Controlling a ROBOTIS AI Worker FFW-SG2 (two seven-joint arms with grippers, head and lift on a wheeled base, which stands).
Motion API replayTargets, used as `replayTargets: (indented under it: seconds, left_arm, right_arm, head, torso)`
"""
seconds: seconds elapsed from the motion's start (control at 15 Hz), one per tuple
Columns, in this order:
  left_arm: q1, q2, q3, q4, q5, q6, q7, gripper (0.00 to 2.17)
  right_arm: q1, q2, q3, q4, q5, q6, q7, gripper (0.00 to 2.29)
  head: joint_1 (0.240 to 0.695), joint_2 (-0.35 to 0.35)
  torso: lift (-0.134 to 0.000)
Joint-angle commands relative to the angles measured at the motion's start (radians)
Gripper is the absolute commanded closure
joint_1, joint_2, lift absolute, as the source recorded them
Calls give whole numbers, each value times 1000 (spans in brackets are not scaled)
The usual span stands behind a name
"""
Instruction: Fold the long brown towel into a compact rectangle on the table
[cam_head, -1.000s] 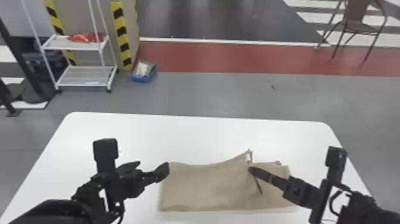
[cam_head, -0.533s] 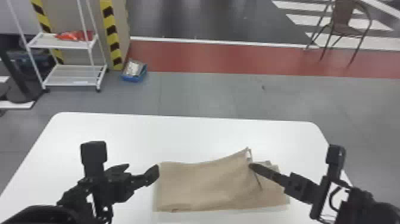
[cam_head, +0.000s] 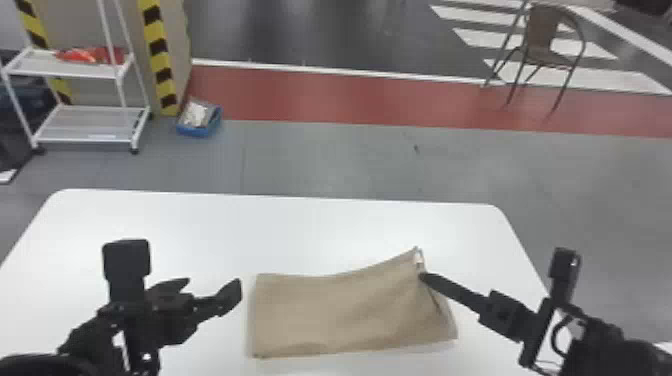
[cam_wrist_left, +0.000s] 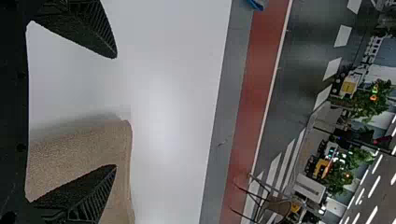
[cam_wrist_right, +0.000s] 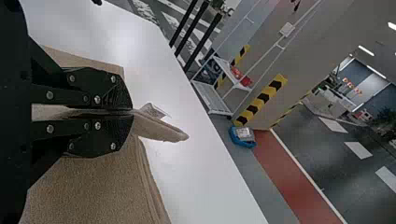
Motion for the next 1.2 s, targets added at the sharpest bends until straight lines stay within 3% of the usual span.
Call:
replayTargets:
  seconds: [0.0,0.4,0.6,0.8,1.13]
  left_arm:
    - [2,0,0,1,-4,0,0,39]
    - [4,-5,-3,2,-16,18,5,39]
    - [5,-5,-6,4,-19,18,5,39]
    - [7,-5,-5,7,-19,18,5,39]
    - [7,-5,-5,10,-19,18,3,39]
  right_arm:
    - [-25,-19,-5,52,13,-20,14,1058]
    - [-48,-25,-33,145,71,-84,66,1058]
    - [-71,-51,-33,269,127,-167,72,1058]
    - [-102,-54,-31,377,206,-271,74,1058]
    - [-131,-51,-7,415,229,-287,58,1058]
  head:
    - [695,-196]
    - [695,-221]
    - [695,-241]
    - [695,-270]
    - [695,-282]
  torso:
    - [0]
    - [0]
    - [0]
    - [0]
    - [0]
